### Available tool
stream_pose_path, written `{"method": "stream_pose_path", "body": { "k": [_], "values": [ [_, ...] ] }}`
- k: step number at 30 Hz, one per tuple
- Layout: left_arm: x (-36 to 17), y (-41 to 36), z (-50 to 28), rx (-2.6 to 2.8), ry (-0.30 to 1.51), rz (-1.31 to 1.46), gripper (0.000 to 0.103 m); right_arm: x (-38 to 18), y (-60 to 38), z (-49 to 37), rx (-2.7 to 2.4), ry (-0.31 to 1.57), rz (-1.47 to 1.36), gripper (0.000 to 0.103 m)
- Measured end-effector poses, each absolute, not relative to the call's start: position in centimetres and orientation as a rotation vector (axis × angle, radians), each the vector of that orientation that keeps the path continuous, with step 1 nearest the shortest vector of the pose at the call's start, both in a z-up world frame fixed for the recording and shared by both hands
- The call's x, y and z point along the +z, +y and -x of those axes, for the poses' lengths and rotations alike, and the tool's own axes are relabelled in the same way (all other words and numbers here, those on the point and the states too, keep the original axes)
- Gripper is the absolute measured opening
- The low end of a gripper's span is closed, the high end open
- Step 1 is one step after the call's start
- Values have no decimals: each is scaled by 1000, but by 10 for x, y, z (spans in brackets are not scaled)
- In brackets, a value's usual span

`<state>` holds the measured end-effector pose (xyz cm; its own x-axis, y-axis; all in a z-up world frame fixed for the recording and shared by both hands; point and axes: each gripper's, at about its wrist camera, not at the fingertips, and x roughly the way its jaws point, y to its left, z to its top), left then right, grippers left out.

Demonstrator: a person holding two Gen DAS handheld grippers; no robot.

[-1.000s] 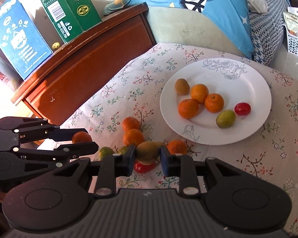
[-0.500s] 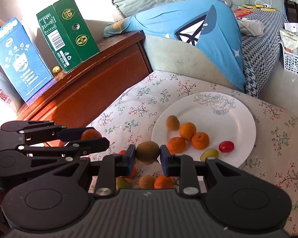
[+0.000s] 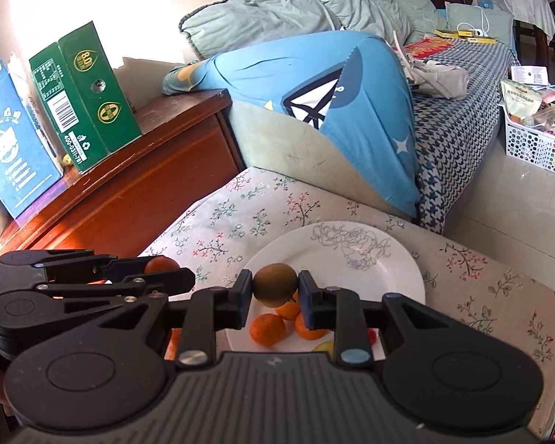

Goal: Organize fruits
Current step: 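Carry the kiwi and orange over the white plate with both tools, then lower both fruits onto the plate and open both tools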

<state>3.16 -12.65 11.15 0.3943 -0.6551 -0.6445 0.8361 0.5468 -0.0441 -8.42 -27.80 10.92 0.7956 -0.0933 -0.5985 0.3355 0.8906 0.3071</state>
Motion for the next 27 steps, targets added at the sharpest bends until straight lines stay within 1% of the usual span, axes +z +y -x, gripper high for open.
{"method": "stream_pose_path", "body": {
  "k": [11,27],
  "values": [
    [95,-163,-45,-975,691,-283,26,91,-321,78,-336,647,-482,27],
    [60,-205,-63,-975,758,-272,26,57,-337,62,-385,746,-524,27]
  ]
}}
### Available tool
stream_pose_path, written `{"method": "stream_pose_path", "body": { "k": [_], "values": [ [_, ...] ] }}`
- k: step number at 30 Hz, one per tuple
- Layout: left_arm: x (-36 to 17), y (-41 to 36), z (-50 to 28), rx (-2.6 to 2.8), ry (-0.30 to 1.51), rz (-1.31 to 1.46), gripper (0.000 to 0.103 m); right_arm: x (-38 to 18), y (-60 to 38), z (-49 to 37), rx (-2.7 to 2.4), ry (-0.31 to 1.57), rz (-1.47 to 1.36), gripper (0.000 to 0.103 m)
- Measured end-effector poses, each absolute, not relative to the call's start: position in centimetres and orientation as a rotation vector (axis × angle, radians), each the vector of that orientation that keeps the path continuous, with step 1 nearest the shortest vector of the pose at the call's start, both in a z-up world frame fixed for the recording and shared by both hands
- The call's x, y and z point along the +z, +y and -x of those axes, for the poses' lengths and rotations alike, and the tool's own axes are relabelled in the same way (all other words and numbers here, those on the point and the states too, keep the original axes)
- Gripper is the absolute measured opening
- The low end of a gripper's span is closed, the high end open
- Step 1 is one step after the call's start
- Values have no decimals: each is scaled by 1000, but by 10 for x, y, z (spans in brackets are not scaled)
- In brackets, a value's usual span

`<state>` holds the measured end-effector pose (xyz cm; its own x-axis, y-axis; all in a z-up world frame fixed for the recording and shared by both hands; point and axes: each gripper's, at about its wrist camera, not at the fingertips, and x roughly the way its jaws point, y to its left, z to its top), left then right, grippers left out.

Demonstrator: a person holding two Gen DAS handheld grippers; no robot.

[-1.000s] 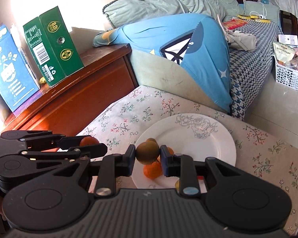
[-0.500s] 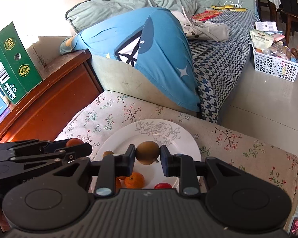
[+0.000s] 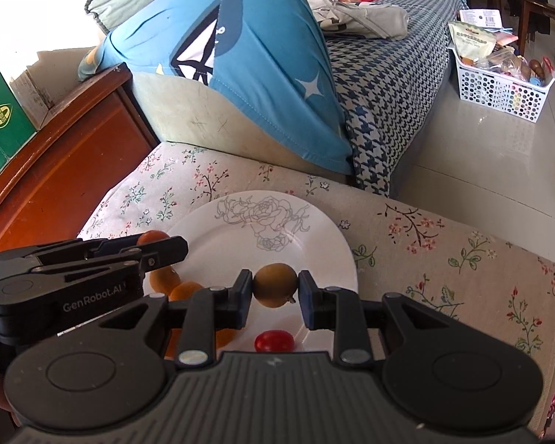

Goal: Organize fruits
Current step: 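Lower both fruits onto the plate and open both tools, then move both open tools back toward the fruit cluster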

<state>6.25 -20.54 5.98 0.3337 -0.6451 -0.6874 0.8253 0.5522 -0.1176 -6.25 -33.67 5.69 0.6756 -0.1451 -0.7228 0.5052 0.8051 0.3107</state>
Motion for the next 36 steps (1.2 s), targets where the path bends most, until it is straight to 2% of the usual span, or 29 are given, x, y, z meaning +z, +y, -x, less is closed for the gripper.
{"method": "stream_pose_path", "body": {
  "k": [11,12,13,15,18,21,24,36],
  "values": [
    [68,-206,-59,-983,749,-235,31,57,-343,63,-404,724,-560,31],
    [71,-204,-59,-976,743,-222,39,58,-344,64,-404,718,-568,31],
    [75,-200,-60,-961,736,-205,56,60,-345,64,-403,713,-573,32],
    [83,-194,-59,-925,716,-183,73,64,-346,66,-401,701,-576,35],
    [96,-182,-56,-902,692,-175,73,70,-345,67,-385,681,-573,42],
    [101,-171,-53,-847,706,-181,80,75,-341,67,-366,675,-558,43],
    [100,-160,-49,-786,724,-198,82,79,-333,67,-344,676,-516,49],
    [110,-97,-31,-636,749,-181,83,85,-299,72,-226,707,-400,50]
  ]
}}
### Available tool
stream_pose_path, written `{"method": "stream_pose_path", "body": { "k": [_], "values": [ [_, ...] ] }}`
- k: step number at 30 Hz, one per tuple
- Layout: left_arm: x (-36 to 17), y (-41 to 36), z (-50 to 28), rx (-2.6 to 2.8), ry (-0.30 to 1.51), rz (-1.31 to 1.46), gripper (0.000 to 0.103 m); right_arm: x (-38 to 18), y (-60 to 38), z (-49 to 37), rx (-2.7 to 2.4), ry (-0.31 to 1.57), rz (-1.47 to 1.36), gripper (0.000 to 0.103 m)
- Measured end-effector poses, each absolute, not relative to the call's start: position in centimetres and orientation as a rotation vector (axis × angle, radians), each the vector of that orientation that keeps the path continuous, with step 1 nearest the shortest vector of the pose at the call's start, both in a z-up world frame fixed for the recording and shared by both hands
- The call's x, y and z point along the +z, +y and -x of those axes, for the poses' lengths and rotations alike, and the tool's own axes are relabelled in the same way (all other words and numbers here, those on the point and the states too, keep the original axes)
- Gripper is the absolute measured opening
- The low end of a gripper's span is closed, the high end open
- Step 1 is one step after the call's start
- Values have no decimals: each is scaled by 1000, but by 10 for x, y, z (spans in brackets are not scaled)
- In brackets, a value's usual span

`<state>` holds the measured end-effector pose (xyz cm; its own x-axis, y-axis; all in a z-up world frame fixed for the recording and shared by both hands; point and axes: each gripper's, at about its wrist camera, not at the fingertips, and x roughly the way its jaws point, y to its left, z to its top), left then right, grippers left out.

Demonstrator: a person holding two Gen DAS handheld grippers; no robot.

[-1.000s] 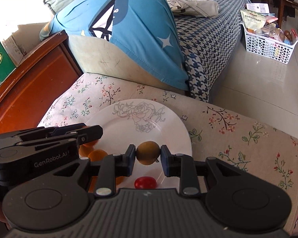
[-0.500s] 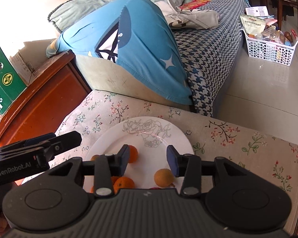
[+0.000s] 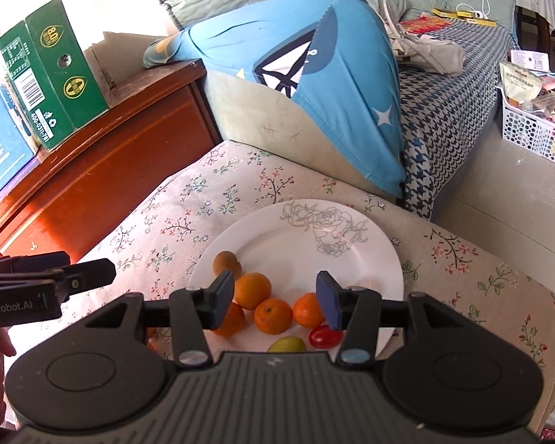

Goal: Organize fruits
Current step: 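Move both open tools back toward the fruit cluster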

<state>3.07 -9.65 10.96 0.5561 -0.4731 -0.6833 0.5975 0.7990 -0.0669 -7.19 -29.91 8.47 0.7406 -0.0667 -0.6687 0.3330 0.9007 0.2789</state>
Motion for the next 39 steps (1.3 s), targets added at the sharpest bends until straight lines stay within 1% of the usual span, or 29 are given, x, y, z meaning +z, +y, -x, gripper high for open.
{"method": "stream_pose_path", "body": {
  "k": [7,19,23,25,28,35,39],
  "values": [
    [106,-64,-17,-589,768,-168,83,85,-274,80,-136,722,-330,50],
    [82,-31,14,-529,816,-187,83,74,-246,95,-81,767,-250,49],
    [68,-30,27,-522,829,-220,83,65,-241,100,-61,798,-248,48],
    [61,-30,32,-532,838,-221,83,61,-237,100,-40,808,-237,45],
    [51,-34,35,-535,878,-211,83,54,-233,97,-10,837,-239,43],
    [35,-37,37,-505,903,-187,83,43,-224,92,33,879,-207,43],
    [33,-38,37,-488,877,-197,83,35,-222,88,26,895,-206,43]
  ]
}}
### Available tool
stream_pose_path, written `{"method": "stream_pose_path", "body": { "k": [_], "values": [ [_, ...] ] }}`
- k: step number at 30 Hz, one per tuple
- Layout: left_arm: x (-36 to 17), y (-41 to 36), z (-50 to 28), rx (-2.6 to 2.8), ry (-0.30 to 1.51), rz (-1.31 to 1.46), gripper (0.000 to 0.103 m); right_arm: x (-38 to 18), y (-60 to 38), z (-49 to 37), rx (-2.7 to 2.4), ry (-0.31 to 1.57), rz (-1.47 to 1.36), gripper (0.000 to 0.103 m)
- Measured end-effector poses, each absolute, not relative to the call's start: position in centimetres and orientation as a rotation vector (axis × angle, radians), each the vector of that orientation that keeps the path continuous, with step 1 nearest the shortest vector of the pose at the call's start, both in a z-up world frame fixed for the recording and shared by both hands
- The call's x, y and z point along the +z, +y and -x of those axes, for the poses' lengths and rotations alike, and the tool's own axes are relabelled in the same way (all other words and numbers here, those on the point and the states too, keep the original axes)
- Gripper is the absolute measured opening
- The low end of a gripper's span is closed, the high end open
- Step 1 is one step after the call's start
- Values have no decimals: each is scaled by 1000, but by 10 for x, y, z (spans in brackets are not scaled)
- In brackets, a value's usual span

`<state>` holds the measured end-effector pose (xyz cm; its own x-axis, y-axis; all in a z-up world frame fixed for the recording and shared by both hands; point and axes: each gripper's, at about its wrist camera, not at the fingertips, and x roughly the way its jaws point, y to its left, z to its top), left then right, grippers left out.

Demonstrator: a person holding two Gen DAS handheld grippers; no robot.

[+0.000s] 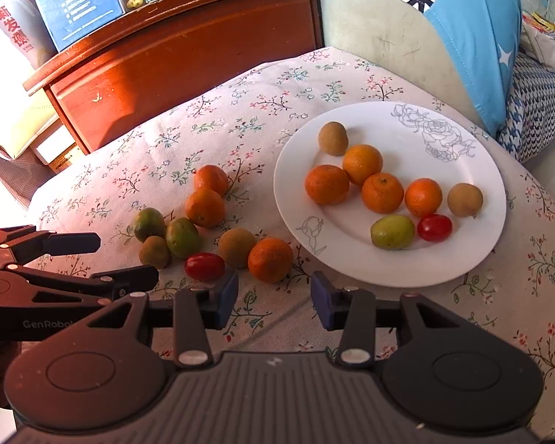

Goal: Organize fruits
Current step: 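Move both open tools back toward the fruit cluster, then close the right tool on an orange while the left tool grasps another orange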

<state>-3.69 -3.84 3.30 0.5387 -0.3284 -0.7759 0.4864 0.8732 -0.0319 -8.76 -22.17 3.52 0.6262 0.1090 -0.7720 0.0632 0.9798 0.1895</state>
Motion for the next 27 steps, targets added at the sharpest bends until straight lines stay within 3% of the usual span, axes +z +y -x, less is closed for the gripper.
{"method": "stream_pose_path", "body": {
  "k": [11,13,16,24,27],
  "values": [
    [28,-42,30,-493,860,-130,78,25,-219,71,18,892,-202,38],
    [26,-43,30,-502,869,-130,69,25,-218,70,19,889,-200,35],
    [22,-45,30,-514,870,-119,63,26,-218,68,23,881,-220,31],
    [19,-51,29,-521,854,-118,62,25,-219,66,24,881,-246,33],
    [19,-53,31,-538,851,-122,48,24,-220,66,27,885,-257,31]
  ]
}}
